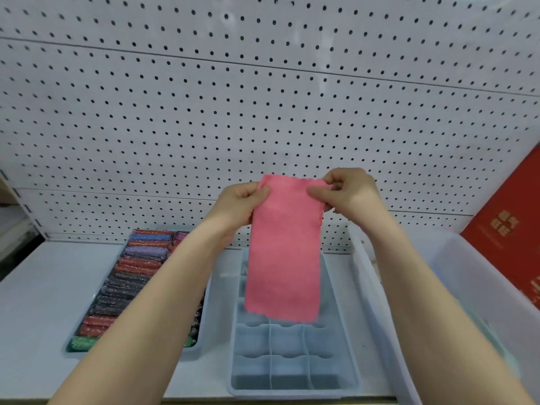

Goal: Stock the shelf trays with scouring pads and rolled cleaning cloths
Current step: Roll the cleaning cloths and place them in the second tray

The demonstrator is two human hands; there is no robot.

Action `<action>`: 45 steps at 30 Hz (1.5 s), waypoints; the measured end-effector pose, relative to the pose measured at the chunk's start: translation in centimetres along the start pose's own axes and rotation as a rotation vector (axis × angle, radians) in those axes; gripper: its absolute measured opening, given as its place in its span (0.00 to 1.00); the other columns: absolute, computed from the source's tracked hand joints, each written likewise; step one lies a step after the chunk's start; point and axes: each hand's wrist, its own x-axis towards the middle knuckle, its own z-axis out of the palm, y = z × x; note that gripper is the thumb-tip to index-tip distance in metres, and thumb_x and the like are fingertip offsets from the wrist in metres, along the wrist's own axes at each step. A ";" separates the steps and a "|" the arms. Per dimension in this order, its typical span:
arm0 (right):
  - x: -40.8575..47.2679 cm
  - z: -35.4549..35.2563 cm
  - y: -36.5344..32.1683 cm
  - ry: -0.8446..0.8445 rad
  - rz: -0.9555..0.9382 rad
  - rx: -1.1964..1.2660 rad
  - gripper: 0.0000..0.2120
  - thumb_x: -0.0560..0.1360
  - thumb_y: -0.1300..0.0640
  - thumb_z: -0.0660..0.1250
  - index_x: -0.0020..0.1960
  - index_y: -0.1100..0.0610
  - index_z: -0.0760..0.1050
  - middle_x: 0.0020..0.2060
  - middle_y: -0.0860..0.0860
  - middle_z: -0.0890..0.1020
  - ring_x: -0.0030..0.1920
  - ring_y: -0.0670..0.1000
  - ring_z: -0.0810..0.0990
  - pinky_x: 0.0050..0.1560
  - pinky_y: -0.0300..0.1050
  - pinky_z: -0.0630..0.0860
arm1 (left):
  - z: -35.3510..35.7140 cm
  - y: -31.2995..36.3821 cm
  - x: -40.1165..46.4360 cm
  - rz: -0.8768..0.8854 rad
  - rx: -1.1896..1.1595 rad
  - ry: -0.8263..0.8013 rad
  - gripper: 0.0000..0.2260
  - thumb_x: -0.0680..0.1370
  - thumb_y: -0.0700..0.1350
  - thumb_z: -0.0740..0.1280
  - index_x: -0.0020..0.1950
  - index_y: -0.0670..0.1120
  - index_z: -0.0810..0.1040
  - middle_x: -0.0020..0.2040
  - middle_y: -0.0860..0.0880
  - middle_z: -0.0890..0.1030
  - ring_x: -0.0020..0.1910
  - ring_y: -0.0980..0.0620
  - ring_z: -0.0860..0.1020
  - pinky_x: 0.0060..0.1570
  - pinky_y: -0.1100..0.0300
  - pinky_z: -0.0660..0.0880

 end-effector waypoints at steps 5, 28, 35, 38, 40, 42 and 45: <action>-0.3 2.2 -1.0 0.063 -0.048 0.112 0.09 0.71 0.54 0.71 0.37 0.60 0.79 0.28 0.53 0.83 0.29 0.47 0.82 0.33 0.44 0.76 | 2.8 -0.9 -0.1 0.065 0.010 0.102 0.20 0.71 0.61 0.65 0.42 0.45 0.82 0.37 0.39 0.79 0.38 0.49 0.73 0.45 0.51 0.73; -2.9 5.2 3.7 -0.463 -0.075 0.793 0.12 0.74 0.50 0.69 0.48 0.59 0.81 0.40 0.51 0.82 0.39 0.47 0.79 0.45 0.40 0.76 | 1.4 2.5 0.6 0.032 -0.363 0.049 0.10 0.83 0.38 0.58 0.60 0.37 0.76 0.41 0.49 0.83 0.38 0.54 0.82 0.42 0.60 0.80; -3.1 6.4 4.7 -0.319 0.100 0.749 0.07 0.79 0.60 0.64 0.49 0.62 0.79 0.37 0.51 0.83 0.35 0.47 0.80 0.39 0.38 0.76 | 1.2 -2.8 -1.1 -0.231 -0.213 -0.061 0.13 0.80 0.47 0.65 0.56 0.38 0.79 0.49 0.43 0.83 0.45 0.49 0.82 0.52 0.56 0.80; -3.3 6.6 5.4 -0.325 0.164 0.672 0.08 0.78 0.56 0.67 0.50 0.61 0.80 0.39 0.53 0.84 0.38 0.50 0.82 0.41 0.43 0.78 | 1.3 -5.0 -1.6 -0.170 -0.120 -0.036 0.14 0.76 0.35 0.70 0.61 0.41 0.79 0.53 0.43 0.84 0.49 0.48 0.83 0.51 0.56 0.81; -3.3 6.8 5.5 -0.313 0.166 0.634 0.11 0.77 0.55 0.69 0.52 0.62 0.81 0.41 0.54 0.85 0.40 0.50 0.83 0.44 0.46 0.80 | 1.3 -5.0 -1.8 -0.111 -0.070 -0.015 0.15 0.75 0.34 0.71 0.61 0.43 0.80 0.48 0.47 0.84 0.46 0.51 0.83 0.45 0.59 0.81; -3.1 6.9 5.4 -0.280 0.142 0.650 0.10 0.77 0.58 0.69 0.55 0.63 0.80 0.43 0.57 0.85 0.41 0.51 0.83 0.45 0.46 0.81 | 1.2 -4.5 -1.8 -0.058 -0.044 -0.026 0.15 0.75 0.34 0.71 0.60 0.44 0.80 0.49 0.46 0.83 0.45 0.52 0.82 0.44 0.61 0.80; -2.7 6.5 5.0 -0.250 0.095 0.717 0.10 0.77 0.64 0.68 0.58 0.62 0.80 0.45 0.61 0.85 0.42 0.53 0.83 0.45 0.46 0.81 | 0.9 -3.6 -1.8 0.056 -0.041 -0.049 0.13 0.75 0.32 0.70 0.55 0.46 0.82 0.48 0.45 0.83 0.44 0.50 0.82 0.47 0.59 0.80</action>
